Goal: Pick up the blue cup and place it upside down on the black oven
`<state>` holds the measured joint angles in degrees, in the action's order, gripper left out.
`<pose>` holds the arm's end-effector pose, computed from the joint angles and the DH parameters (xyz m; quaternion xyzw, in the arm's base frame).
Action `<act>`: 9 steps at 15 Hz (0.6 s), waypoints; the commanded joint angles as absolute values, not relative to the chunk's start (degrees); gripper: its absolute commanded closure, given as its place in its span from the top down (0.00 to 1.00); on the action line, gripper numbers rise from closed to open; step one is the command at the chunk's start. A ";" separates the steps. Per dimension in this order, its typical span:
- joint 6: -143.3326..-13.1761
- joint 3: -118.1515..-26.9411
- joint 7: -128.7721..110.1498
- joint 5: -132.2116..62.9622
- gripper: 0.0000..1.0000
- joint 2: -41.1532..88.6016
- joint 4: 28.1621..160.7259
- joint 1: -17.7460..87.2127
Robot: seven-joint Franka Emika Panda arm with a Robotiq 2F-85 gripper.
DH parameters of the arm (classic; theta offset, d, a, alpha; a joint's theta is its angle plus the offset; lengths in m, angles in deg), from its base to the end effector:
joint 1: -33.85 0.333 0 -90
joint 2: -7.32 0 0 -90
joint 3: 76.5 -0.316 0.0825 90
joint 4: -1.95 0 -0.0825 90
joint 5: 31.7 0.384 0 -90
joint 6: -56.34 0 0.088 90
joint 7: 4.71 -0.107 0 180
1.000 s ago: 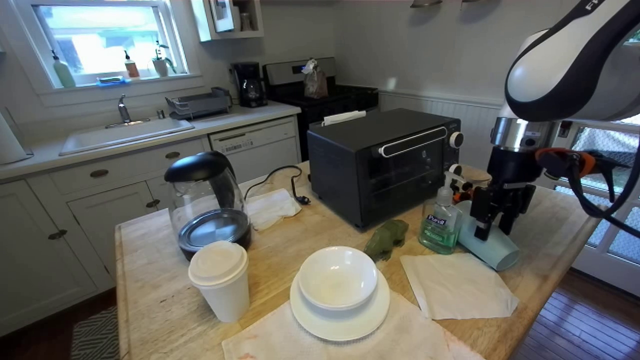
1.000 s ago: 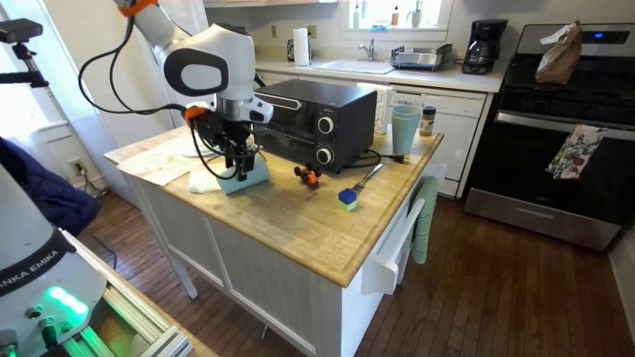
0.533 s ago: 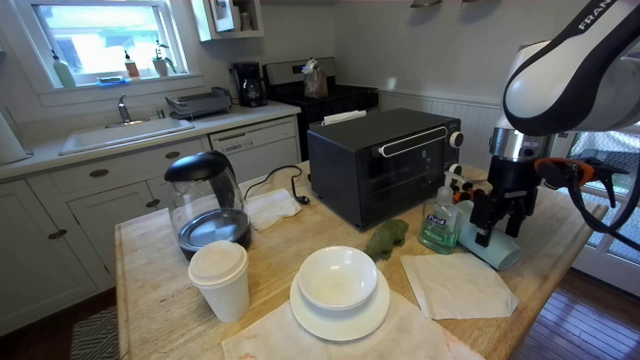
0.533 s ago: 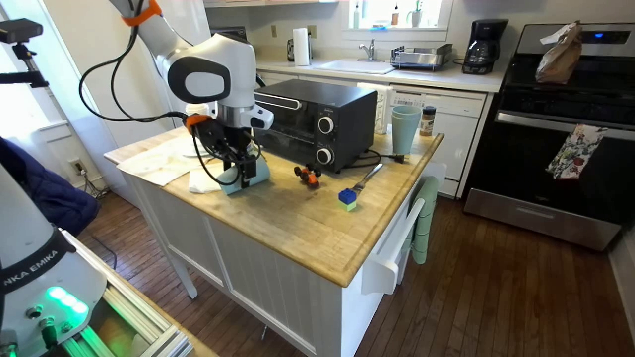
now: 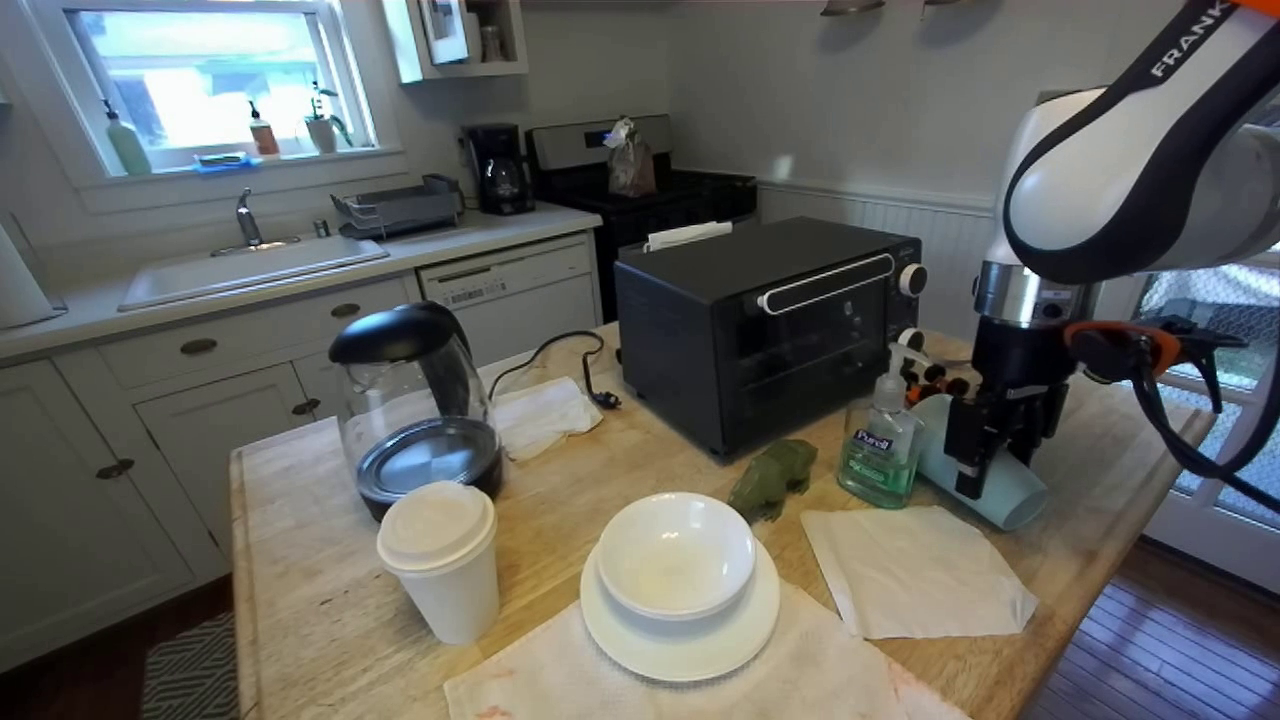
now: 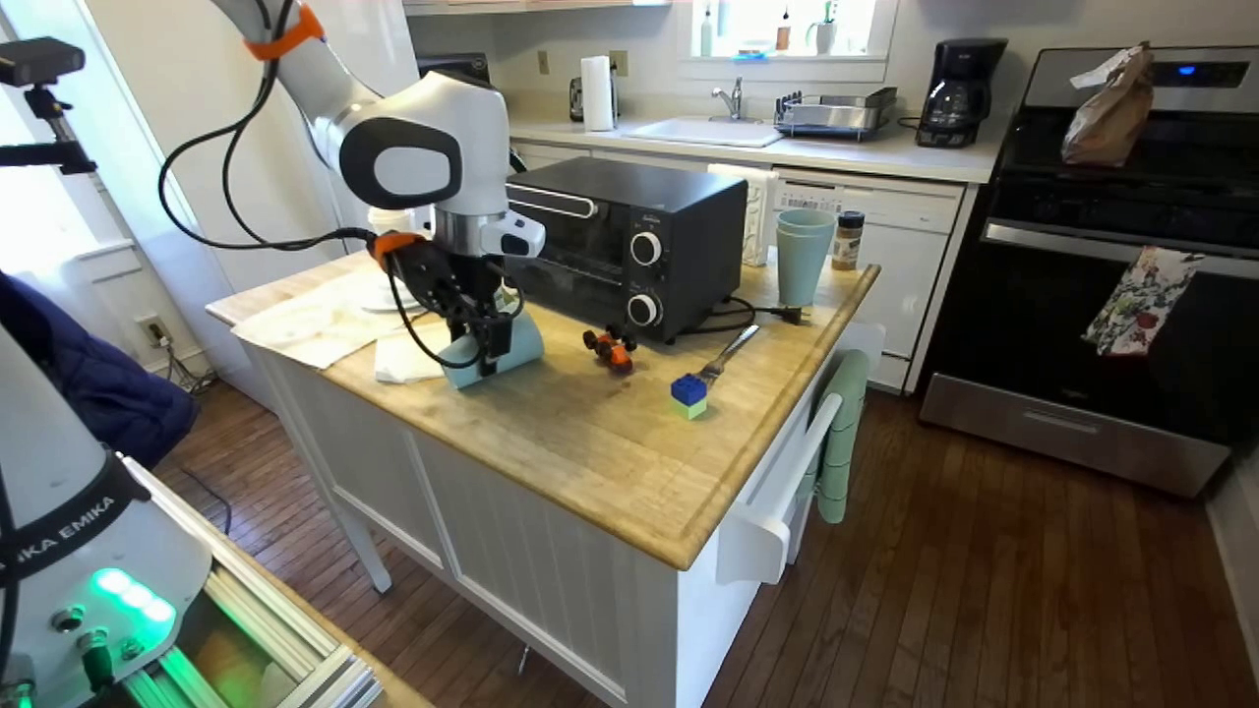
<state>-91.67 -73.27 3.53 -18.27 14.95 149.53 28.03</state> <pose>0.4269 -0.0730 0.2040 -0.9907 0.1099 0.0534 0.0606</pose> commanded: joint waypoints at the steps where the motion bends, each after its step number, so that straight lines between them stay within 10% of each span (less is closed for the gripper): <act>1: -88.39 -71.72 2.66 -24.46 0.50 14.53 147.28 27.68; 9: -73.20 -67.31 -2.23 -48.61 0.50 13.38 138.65 27.74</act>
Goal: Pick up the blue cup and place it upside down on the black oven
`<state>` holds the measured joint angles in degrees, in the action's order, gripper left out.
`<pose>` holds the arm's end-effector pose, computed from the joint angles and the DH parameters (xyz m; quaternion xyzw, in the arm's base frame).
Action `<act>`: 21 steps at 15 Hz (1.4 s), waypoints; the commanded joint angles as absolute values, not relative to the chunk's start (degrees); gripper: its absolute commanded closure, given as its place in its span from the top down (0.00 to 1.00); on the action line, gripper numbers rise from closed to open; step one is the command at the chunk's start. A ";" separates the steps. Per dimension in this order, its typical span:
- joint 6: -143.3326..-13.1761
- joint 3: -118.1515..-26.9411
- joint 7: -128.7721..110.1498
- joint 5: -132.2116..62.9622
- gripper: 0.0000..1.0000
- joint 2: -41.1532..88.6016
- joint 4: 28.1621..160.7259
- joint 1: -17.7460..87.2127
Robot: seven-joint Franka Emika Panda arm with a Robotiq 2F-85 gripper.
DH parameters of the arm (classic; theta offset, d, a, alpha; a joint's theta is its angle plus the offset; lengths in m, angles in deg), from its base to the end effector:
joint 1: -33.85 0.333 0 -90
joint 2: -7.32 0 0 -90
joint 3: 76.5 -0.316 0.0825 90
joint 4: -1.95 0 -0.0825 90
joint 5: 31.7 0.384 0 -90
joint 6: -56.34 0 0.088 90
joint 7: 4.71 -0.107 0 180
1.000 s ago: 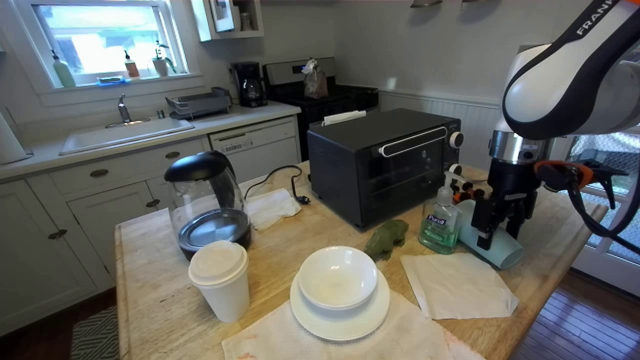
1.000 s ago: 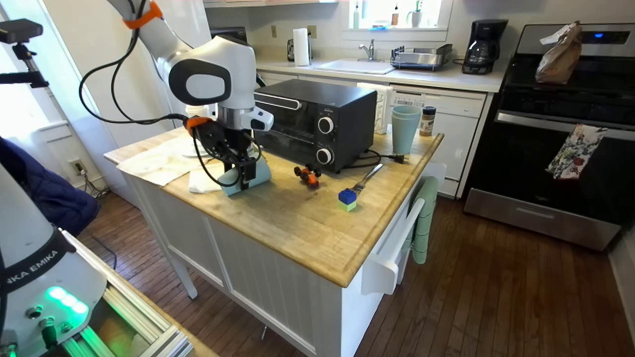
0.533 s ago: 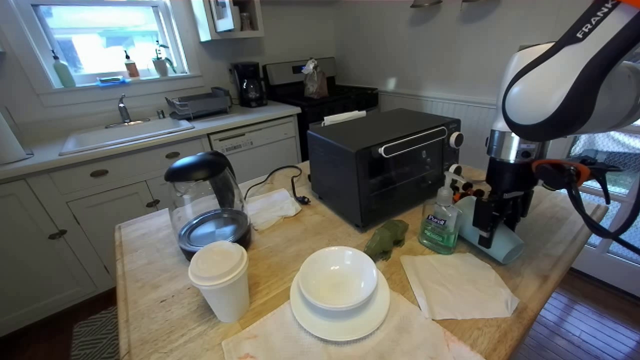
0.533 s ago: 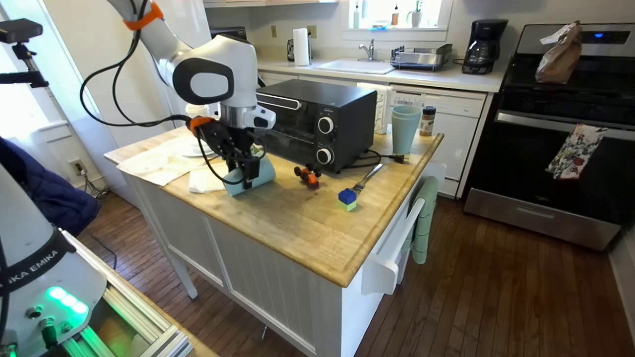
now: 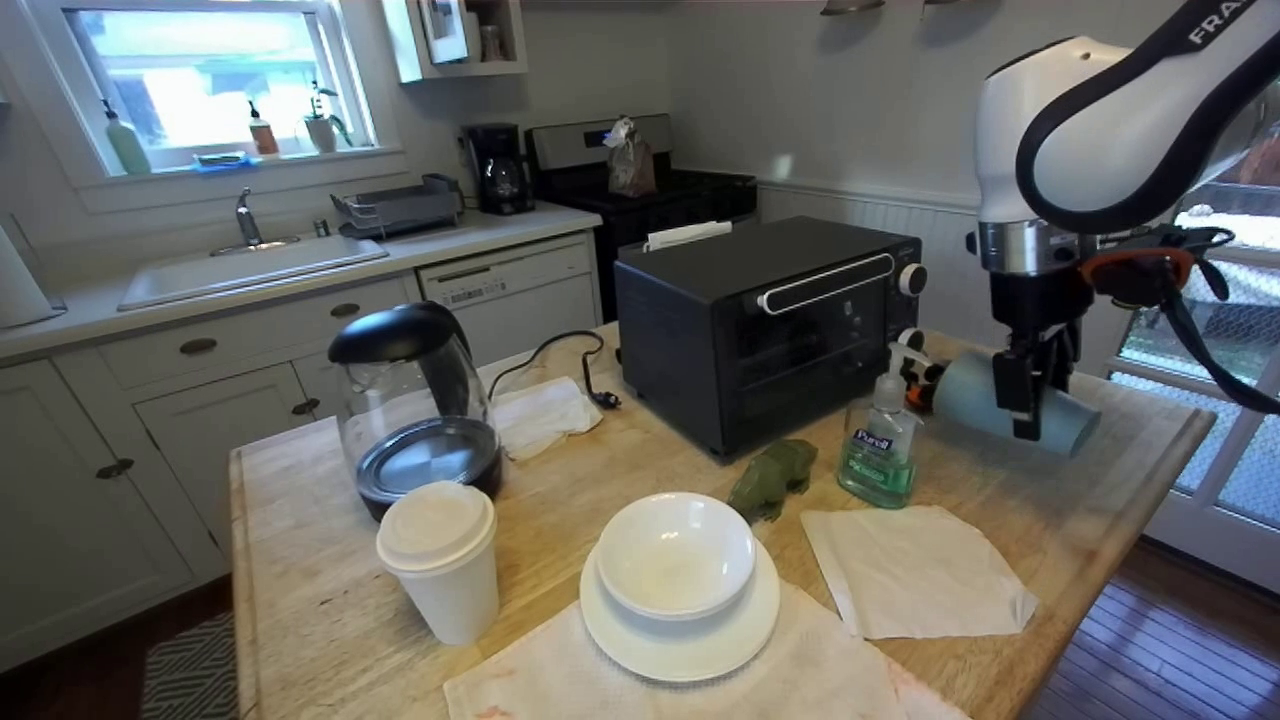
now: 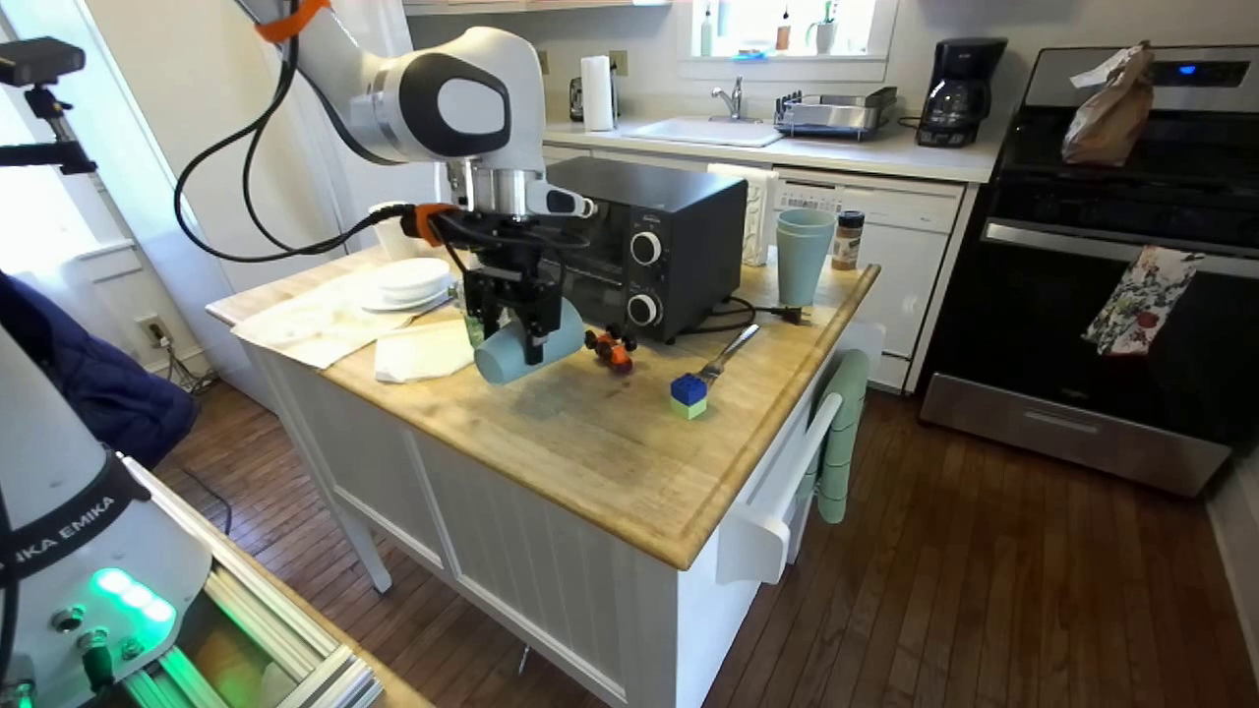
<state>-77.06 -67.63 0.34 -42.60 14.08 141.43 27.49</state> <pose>0.4461 -0.1261 0.2407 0.9912 -0.0160 -0.1219 0.0497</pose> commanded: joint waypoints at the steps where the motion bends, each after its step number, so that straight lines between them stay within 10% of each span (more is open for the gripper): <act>1: -75.65 -67.84 -0.28 -44.85 0.75 14.00 140.33 27.09; 8: -74.35 -67.80 -0.82 -46.87 0.75 13.94 138.89 27.15; 9: -74.05 -67.88 -0.65 -47.72 0.50 13.63 138.78 27.36; 21: -56.40 -69.77 9.84 -29.69 0.50 15.46 128.20 26.11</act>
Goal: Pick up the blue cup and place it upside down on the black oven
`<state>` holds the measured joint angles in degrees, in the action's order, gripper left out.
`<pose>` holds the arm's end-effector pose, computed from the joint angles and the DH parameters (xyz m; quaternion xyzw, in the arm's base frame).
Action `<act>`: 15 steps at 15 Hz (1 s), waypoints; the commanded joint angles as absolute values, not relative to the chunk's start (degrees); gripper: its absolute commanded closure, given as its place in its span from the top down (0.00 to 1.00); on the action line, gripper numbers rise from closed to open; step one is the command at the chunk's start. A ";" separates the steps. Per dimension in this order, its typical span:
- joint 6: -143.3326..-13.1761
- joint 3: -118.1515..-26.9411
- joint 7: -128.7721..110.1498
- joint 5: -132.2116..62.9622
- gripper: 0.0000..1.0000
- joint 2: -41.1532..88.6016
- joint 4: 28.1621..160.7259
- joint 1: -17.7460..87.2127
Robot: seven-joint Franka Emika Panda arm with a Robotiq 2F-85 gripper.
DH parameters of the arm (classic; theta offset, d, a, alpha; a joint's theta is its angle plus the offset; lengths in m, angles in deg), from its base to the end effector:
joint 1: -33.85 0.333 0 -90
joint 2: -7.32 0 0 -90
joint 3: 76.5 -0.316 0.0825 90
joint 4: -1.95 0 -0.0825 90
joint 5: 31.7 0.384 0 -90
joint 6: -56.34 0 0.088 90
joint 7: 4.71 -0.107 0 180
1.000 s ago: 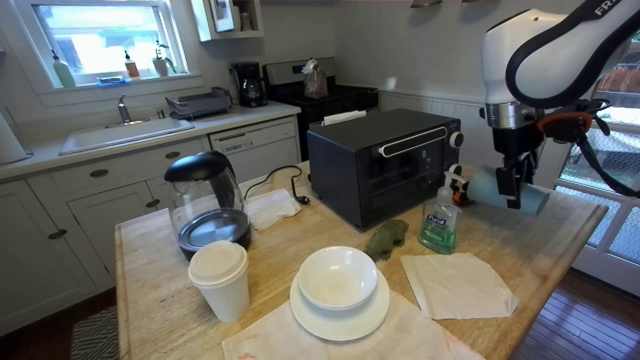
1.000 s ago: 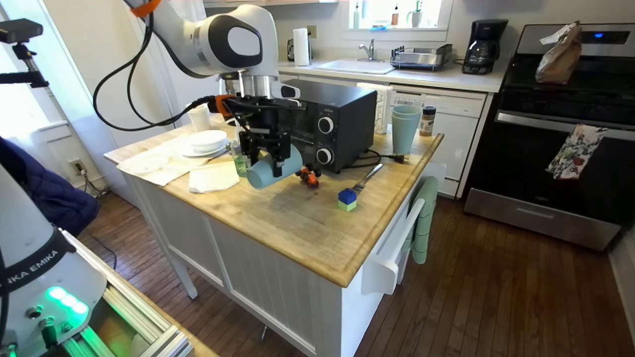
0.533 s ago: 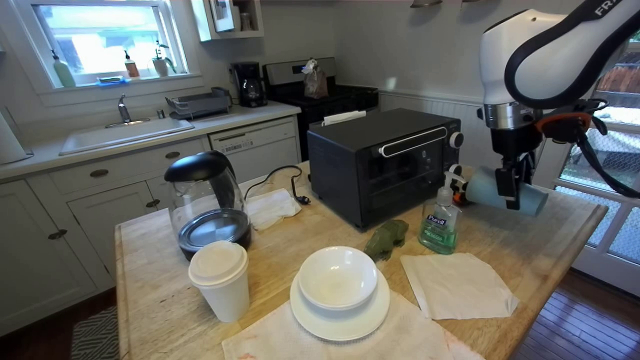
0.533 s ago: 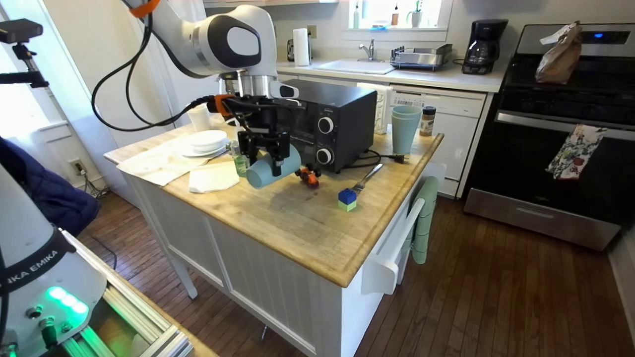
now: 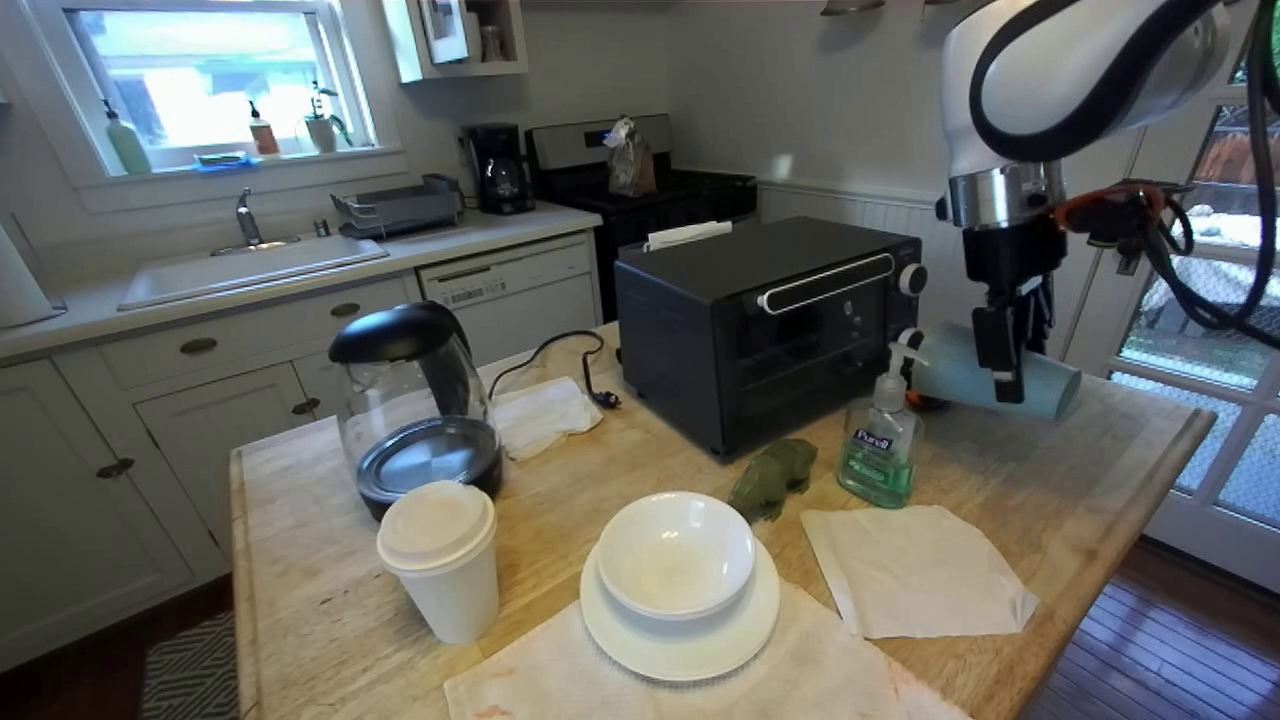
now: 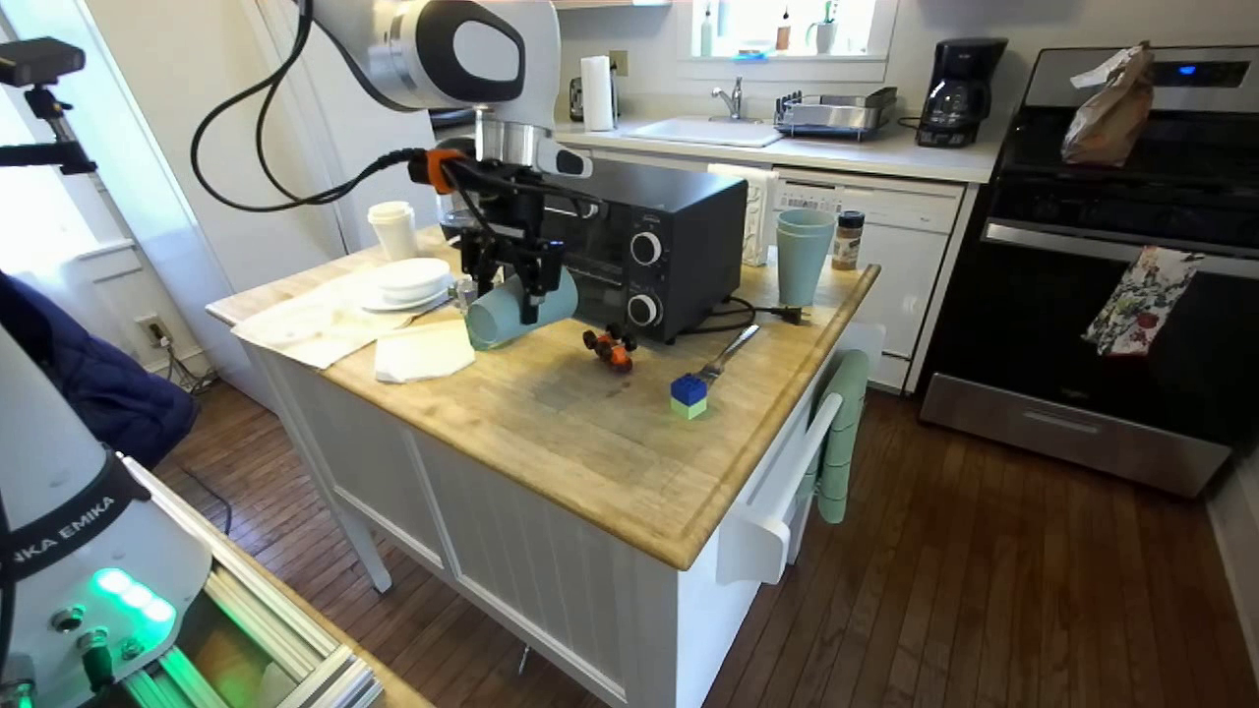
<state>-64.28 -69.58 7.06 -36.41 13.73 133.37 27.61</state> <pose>0.4750 -0.1154 0.2809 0.9880 0.0134 -0.1541 0.0054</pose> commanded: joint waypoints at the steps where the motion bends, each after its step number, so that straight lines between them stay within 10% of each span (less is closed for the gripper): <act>1: -55.94 -69.70 10.51 -29.51 0.50 15.49 127.84 26.03; 2: -59.18 -69.84 8.25 -32.48 0.75 14.06 130.71 26.79; 8: -57.42 -69.80 9.11 -31.19 0.75 14.95 129.09 26.30; 9: -57.42 -69.80 9.12 -31.18 0.50 14.98 129.08 26.30; 15: -55.85 -69.36 5.27 -22.93 0.50 15.60 126.28 25.27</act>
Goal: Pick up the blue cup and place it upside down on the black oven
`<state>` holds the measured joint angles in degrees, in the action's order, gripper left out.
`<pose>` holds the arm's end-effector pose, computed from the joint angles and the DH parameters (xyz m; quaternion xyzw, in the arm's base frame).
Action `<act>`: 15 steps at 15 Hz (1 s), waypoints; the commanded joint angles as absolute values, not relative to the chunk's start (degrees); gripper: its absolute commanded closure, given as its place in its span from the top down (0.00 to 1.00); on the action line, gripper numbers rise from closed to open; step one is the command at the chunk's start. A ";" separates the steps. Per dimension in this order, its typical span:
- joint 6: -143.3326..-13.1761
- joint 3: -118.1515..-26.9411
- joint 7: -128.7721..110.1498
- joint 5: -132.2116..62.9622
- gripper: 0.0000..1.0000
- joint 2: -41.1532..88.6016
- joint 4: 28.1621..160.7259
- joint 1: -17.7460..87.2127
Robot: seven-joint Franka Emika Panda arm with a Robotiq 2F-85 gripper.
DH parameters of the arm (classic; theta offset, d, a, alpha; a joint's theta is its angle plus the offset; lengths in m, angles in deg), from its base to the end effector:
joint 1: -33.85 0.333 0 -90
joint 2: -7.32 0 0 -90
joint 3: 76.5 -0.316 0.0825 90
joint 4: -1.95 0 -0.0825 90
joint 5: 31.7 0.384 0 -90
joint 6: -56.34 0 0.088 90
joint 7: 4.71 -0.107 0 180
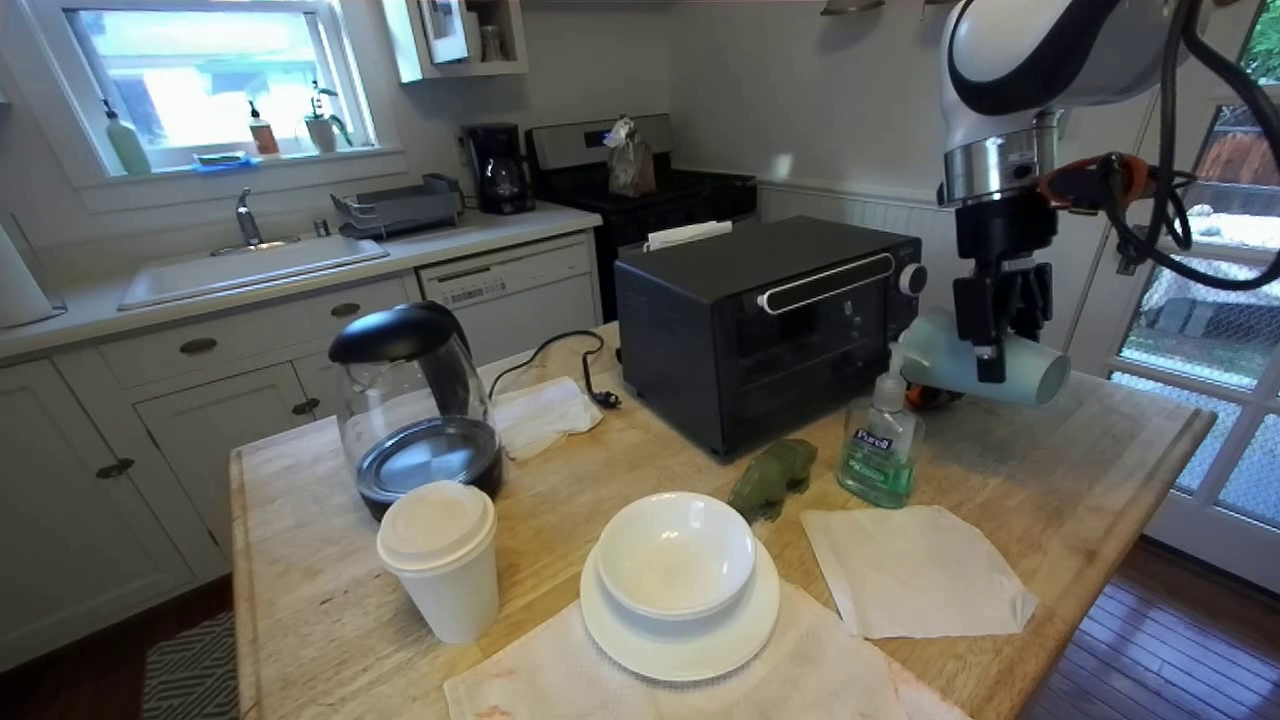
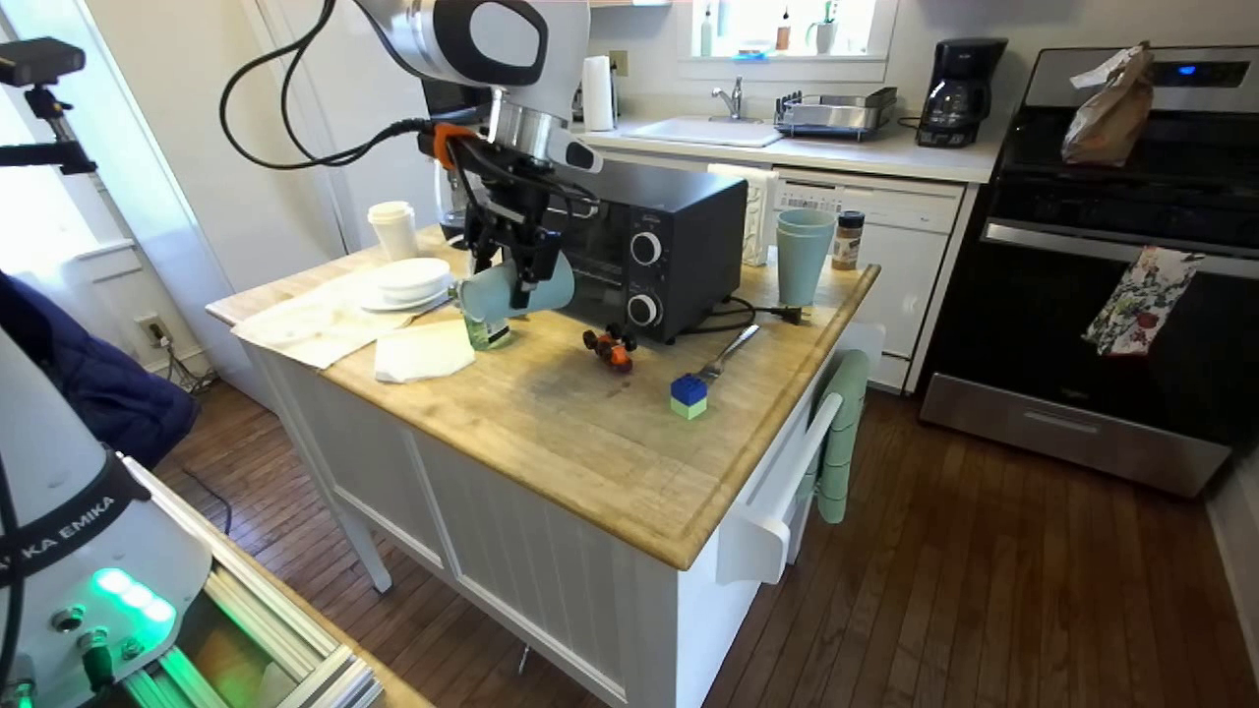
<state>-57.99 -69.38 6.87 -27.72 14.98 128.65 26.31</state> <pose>0.4870 -0.1231 0.2956 -0.9836 0.0469 0.1640 0.0592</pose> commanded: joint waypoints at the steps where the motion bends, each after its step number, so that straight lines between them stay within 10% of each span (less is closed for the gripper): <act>1: -54.75 -69.24 4.55 -20.92 0.50 16.06 125.43 25.03; 15: -40.62 -66.24 -2.80 -7.08 0.50 18.10 115.89 20.72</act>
